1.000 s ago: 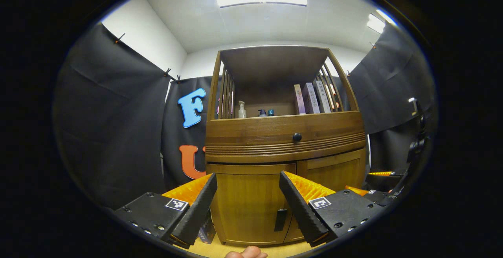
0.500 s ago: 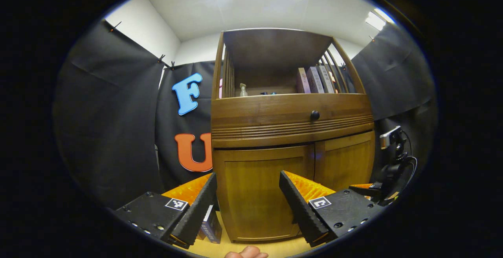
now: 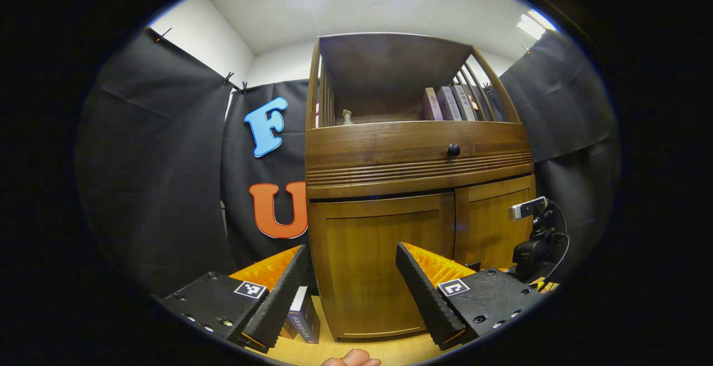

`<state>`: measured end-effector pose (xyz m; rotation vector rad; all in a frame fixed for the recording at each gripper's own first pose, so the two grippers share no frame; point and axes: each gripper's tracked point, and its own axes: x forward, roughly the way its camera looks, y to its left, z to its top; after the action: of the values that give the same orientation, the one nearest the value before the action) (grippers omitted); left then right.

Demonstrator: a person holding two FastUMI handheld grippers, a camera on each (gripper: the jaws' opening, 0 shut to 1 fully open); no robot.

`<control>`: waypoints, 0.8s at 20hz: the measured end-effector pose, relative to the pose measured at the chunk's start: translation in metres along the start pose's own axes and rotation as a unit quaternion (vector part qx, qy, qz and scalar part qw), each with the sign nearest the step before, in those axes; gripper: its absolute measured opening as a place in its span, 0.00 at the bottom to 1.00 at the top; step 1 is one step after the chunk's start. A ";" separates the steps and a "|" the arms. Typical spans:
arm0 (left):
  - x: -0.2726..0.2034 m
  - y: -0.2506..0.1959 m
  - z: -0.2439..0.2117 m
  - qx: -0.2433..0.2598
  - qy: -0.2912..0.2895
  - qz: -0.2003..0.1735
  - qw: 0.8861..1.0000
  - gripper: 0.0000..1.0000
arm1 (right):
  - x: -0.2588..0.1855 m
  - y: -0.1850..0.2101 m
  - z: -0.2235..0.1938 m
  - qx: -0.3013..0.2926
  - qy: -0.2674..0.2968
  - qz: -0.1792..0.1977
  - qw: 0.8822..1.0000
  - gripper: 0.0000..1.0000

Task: Open the right door of the double-door shoe cabinet with the right hand, and open the left door with the left hand.

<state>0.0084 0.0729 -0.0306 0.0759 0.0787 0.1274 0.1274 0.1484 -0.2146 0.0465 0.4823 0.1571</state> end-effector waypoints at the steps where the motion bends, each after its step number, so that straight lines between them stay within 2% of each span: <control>1: -0.001 0.002 -0.001 -0.001 0.002 0.003 1.000 0.96 | 0.004 -0.002 -0.001 0.000 0.004 -0.007 1.000 0.62; 4: -0.002 0.002 -0.001 -0.004 0.004 0.009 1.000 0.96 | 0.008 0.002 -0.004 0.013 0.010 -0.003 1.000 0.49; 7: -0.003 -0.001 -0.004 -0.012 0.012 0.002 1.000 0.96 | 0.012 0.004 -0.007 0.029 0.001 -0.007 1.000 0.40; 9: -0.002 0.000 -0.003 -0.011 0.014 0.002 1.000 0.96 | 0.015 0.003 -0.008 0.023 -0.002 -0.010 1.000 0.36; 10: -0.002 -0.001 -0.003 -0.011 0.016 0.001 1.000 1.00 | 0.014 0.003 -0.009 0.021 -0.002 -0.010 1.000 0.34; 11: -0.001 -0.001 -0.004 -0.010 0.017 0.001 1.000 0.96 | 0.013 0.003 -0.009 0.023 -0.001 -0.007 1.000 0.33; 16: -0.001 -0.003 -0.005 -0.010 0.027 -0.006 1.000 0.96 | 0.000 0.002 -0.013 0.023 -0.002 0.001 1.000 0.30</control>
<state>0.0073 0.0703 -0.0361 0.0512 0.1324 0.1179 0.1217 0.1504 -0.2257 0.0917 0.4828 0.1491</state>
